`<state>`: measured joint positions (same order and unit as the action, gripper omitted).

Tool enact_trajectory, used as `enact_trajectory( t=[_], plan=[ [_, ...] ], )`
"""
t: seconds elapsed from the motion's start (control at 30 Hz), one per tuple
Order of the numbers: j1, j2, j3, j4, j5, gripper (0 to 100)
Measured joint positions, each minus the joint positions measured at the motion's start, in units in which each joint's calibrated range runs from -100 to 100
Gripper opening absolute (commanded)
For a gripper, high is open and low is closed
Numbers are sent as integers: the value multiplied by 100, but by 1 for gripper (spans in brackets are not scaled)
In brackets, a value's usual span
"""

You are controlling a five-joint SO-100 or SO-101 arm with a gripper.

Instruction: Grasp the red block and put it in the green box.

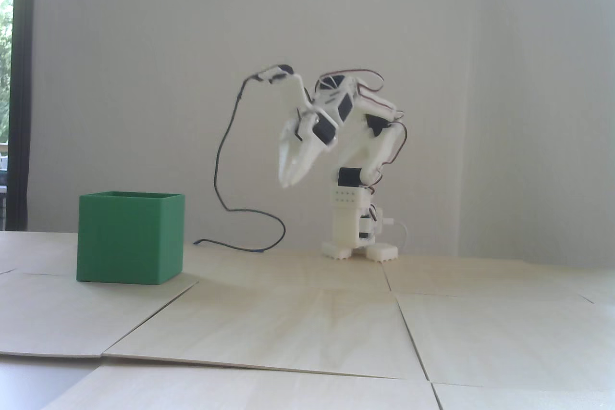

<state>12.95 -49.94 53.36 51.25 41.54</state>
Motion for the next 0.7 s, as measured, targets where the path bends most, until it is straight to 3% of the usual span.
enact_trajectory(
  t=[0.4, 0.7],
  plan=[
    [-1246, -3329, 4217, 125, 0, 2],
    [-1765, -4442, 4351, 2121, 0, 2]
  ],
)
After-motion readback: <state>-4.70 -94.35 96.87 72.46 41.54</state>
